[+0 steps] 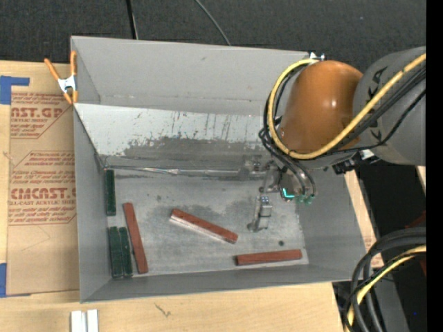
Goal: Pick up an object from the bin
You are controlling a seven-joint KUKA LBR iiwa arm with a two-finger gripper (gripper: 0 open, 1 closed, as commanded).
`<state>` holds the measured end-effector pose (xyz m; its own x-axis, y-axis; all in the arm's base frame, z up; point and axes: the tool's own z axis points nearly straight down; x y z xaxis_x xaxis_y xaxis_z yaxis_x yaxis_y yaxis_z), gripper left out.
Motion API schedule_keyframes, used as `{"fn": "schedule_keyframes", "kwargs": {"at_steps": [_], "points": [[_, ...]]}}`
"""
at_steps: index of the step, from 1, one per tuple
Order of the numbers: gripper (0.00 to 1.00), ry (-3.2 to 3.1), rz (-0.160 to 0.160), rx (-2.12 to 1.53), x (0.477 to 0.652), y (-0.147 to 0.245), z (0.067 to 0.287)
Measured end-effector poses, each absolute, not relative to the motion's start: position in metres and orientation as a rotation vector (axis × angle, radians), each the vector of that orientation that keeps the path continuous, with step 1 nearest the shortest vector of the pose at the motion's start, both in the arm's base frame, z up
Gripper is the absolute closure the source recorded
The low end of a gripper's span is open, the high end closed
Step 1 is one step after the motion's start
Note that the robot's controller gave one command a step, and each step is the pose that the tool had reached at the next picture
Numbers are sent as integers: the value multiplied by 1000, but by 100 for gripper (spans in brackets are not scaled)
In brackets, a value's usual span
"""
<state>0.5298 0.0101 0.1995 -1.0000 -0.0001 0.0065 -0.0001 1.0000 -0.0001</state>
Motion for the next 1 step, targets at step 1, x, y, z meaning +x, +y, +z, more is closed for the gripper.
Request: {"fn": "schedule_keyframes", "kwargs": {"at_steps": [1], "points": [[0, -3143, 0, 0, 531, 10, 204]]}}
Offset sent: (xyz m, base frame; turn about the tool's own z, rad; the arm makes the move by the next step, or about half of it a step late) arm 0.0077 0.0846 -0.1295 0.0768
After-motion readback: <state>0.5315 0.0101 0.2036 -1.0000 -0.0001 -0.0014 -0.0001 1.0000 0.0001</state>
